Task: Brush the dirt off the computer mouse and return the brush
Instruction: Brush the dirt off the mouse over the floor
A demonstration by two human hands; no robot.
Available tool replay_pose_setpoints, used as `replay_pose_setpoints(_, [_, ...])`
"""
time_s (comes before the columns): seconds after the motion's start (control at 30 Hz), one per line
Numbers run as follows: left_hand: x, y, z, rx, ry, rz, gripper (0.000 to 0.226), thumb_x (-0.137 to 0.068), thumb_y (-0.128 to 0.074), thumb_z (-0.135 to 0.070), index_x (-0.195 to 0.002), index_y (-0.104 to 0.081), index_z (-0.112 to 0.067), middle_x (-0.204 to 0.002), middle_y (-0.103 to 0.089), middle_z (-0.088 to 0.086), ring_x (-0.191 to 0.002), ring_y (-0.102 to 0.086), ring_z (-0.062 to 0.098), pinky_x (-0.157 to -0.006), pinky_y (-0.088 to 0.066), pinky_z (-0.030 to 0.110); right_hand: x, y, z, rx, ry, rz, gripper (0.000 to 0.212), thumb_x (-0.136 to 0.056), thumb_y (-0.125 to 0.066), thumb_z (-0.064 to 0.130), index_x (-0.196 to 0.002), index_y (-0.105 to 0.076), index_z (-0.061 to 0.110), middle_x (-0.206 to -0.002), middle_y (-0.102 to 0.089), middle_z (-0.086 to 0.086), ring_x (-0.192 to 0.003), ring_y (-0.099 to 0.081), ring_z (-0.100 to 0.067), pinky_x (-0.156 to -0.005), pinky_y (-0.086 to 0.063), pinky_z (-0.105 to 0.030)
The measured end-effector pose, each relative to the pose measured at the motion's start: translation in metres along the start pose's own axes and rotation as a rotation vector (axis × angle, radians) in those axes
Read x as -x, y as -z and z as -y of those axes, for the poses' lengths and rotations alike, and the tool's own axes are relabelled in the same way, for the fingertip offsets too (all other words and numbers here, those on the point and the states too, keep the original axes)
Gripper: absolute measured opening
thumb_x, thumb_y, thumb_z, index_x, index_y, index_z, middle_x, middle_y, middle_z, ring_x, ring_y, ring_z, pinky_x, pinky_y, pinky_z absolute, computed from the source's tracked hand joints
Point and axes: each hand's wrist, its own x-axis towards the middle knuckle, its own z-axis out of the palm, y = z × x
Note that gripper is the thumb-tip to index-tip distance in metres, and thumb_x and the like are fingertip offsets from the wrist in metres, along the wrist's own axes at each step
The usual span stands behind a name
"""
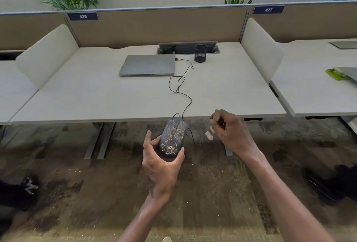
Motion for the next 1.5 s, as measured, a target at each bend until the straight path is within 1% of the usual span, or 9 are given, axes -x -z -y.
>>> replay_pose_setpoints(0.1, [0.011,-0.004,-0.007,0.000,-0.001,-0.005,0.111,-0.063,-0.098,-0.022,-0.152,-0.035,-0.005,-0.117,-0.062,-0.005,-0.111,-0.064,0.019,-0.101,-0.052,0.037,0.012,-0.003,-0.003,-0.003,-0.033,0.018,0.011,-0.098,-0.064,0.023,-0.093,-0.060,0.015,-0.075,-0.065,0.004,-0.066,-0.063,-0.010,-0.058,-0.054,-0.029])
replay_pose_setpoints(0.3, [0.025,-0.011,-0.016,-0.016,-0.021,-0.020,0.111,-0.064,-0.098,-0.024,-0.152,-0.034,-0.004,-0.118,-0.060,-0.005,-0.114,-0.065,0.022,-0.101,-0.053,0.037,0.034,-0.018,-0.011,-0.173,-0.187,0.060,0.009,-0.098,-0.062,0.026,-0.099,-0.069,0.032,-0.069,-0.069,0.013,-0.063,-0.063,0.007,-0.057,-0.044,-0.006])
replay_pose_setpoints(0.43, [0.031,-0.013,-0.023,-0.033,-0.032,-0.027,0.111,-0.063,-0.099,-0.022,-0.152,-0.035,-0.001,-0.116,-0.061,-0.003,-0.112,-0.066,0.024,-0.100,-0.051,0.035,0.038,-0.023,-0.006,-0.425,-0.384,0.137,0.016,-0.105,-0.050,0.022,-0.107,-0.066,0.019,-0.069,-0.075,-0.002,-0.050,-0.067,-0.009,-0.047,-0.050,-0.022])
replay_pose_setpoints(0.57, [0.034,-0.014,-0.028,-0.021,-0.048,-0.026,0.110,-0.062,-0.099,-0.018,-0.150,-0.037,0.001,-0.115,-0.061,-0.003,-0.111,-0.066,0.024,-0.101,-0.055,0.048,0.036,-0.018,0.005,-0.766,-0.528,0.222,0.022,-0.110,-0.038,0.017,-0.109,-0.060,0.012,-0.079,-0.077,-0.016,-0.064,-0.072,-0.028,-0.054,-0.057,-0.030])
replay_pose_setpoints(0.8, [0.031,-0.010,-0.027,0.002,-0.019,-0.002,0.110,-0.063,-0.099,-0.020,-0.151,-0.036,0.000,-0.118,-0.066,0.004,-0.111,-0.065,0.021,-0.102,-0.054,0.051,0.026,-0.027,0.020,-1.168,-0.684,0.191,0.029,-0.107,-0.048,0.019,-0.116,-0.062,-0.005,-0.106,-0.075,-0.023,-0.091,-0.075,-0.030,-0.084,-0.062,-0.039])
replay_pose_setpoints(0.93, [0.024,-0.006,-0.022,0.001,-0.021,0.011,0.111,-0.062,-0.099,-0.021,-0.151,-0.036,-0.001,-0.118,-0.068,0.006,-0.111,-0.066,0.020,-0.103,-0.053,0.047,0.023,-0.036,0.030,-1.365,-0.732,0.186,0.028,-0.103,-0.054,0.016,-0.114,-0.063,-0.008,-0.103,-0.073,-0.023,-0.086,-0.074,-0.028,-0.082,-0.063,-0.040])
replay_pose_setpoints(1.2, [0.013,0.006,-0.010,-0.009,-0.037,0.074,0.115,-0.063,-0.099,-0.023,-0.154,-0.031,-0.001,-0.118,-0.059,-0.006,-0.113,-0.061,0.016,-0.100,-0.044,0.027,0.019,-0.053,0.043,-1.439,-0.774,0.182,0.017,-0.098,-0.060,0.014,-0.098,-0.070,0.001,-0.096,-0.075,-0.020,-0.084,-0.076,-0.031,-0.069,-0.063,-0.039])
replay_pose_setpoints(1.37, [0.008,0.015,-0.005,-0.018,-0.036,0.156,0.119,-0.063,-0.096,-0.034,-0.156,-0.029,0.000,-0.127,-0.064,0.007,-0.119,-0.057,0.016,-0.104,-0.045,0.031,0.016,-0.061,0.047,-1.368,-0.787,0.161,0.015,-0.100,-0.059,0.013,-0.095,-0.070,0.003,-0.099,-0.073,-0.020,-0.090,-0.072,-0.032,-0.076,-0.064,-0.043])
replay_pose_setpoints(1.5, [0.004,0.024,-0.004,0.013,-0.067,0.256,0.125,-0.059,-0.087,-0.055,-0.156,-0.029,-0.002,-0.133,-0.055,-0.001,-0.124,-0.056,0.015,-0.107,-0.047,0.031,0.013,-0.059,0.050,-1.339,-0.788,0.143,0.015,-0.100,-0.060,0.012,-0.088,-0.069,0.007,-0.092,-0.074,-0.015,-0.082,-0.073,-0.027,-0.074,-0.064,-0.040])
